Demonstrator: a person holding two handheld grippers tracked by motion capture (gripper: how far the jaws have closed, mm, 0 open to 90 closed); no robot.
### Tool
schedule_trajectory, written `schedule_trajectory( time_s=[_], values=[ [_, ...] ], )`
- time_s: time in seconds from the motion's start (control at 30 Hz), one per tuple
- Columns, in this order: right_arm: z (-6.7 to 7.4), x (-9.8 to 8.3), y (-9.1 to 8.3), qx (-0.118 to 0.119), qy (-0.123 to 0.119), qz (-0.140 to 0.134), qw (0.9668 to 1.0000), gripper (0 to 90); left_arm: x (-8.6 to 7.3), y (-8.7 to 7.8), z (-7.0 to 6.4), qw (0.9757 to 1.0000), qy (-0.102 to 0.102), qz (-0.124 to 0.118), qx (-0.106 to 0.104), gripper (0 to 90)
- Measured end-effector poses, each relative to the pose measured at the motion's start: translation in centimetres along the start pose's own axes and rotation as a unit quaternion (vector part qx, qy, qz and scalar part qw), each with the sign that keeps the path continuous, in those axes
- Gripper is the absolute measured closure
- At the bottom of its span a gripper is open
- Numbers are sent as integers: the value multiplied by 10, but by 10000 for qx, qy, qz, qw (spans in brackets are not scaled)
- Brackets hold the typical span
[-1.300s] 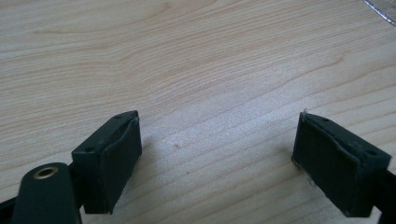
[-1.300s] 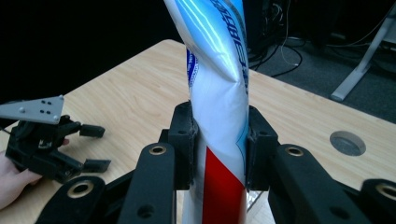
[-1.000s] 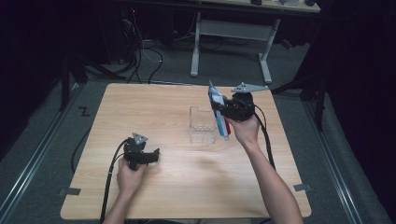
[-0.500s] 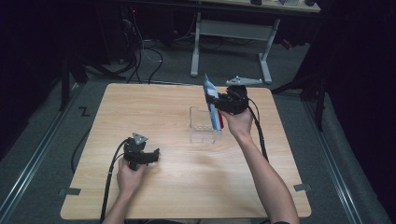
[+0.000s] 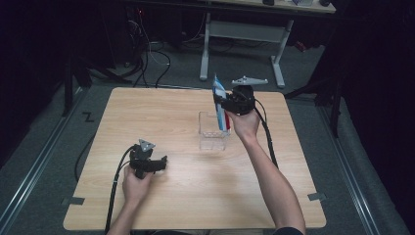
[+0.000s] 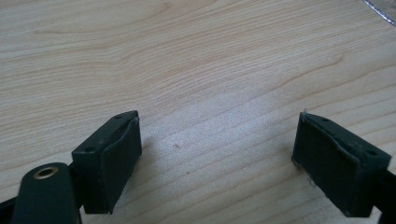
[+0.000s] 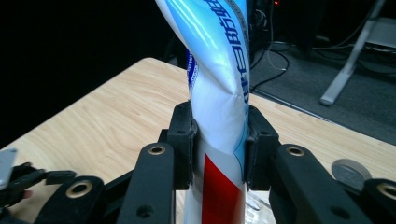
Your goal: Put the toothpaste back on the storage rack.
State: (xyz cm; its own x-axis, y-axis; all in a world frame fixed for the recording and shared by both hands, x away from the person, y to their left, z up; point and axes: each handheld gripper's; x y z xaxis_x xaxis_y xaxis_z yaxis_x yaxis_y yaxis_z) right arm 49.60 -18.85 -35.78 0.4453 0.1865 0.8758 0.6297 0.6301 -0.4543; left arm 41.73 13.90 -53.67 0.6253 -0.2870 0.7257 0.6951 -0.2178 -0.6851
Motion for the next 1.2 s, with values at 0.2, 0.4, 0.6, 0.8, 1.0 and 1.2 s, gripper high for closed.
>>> schedule_trajectory(
  time_s=[0.2, 0.4, 0.6, 0.8, 1.0, 1.2],
  values=[
    [-2, -1, 6, -139, -5, -23, 9999, 693, 0, 0, 0, 10000, 1, 1, -1, 157],
    [-4, -6, 13, -190, 23, 106, 9998, 692, 0, 0, 0, 10000, 2, 2, -1, 157],
    [-6, -14, 18, -192, 53, 265, 9994, 696, 0, 0, 0, 10000, 1, -5, 4, 157],
    [-7, -20, 21, -161, 57, 388, 9991, 701, 0, 0, 0, 10000, 2, -6, 3, 157],
    [-7, -25, 21, -132, 68, 499, 9986, 704, 0, 0, 0, 10000, 3, -1, -1, 157],
    [-10, -31, 19, -76, 212, 541, 9983, 703, 0, 0, 0, 10000, 4, -3, 0, 157]
  ],
)
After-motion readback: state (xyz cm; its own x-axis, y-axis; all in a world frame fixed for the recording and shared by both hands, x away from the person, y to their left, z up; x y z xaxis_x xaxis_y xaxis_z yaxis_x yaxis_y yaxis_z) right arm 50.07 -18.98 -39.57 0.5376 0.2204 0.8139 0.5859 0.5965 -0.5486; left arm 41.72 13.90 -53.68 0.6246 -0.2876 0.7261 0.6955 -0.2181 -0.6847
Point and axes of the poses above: each handheld gripper's, and its own axes: y roughly forward along the jaws, x roughly out of its top, z roughly to its left, and after that the axes turned 6 degrees about x, right-handed
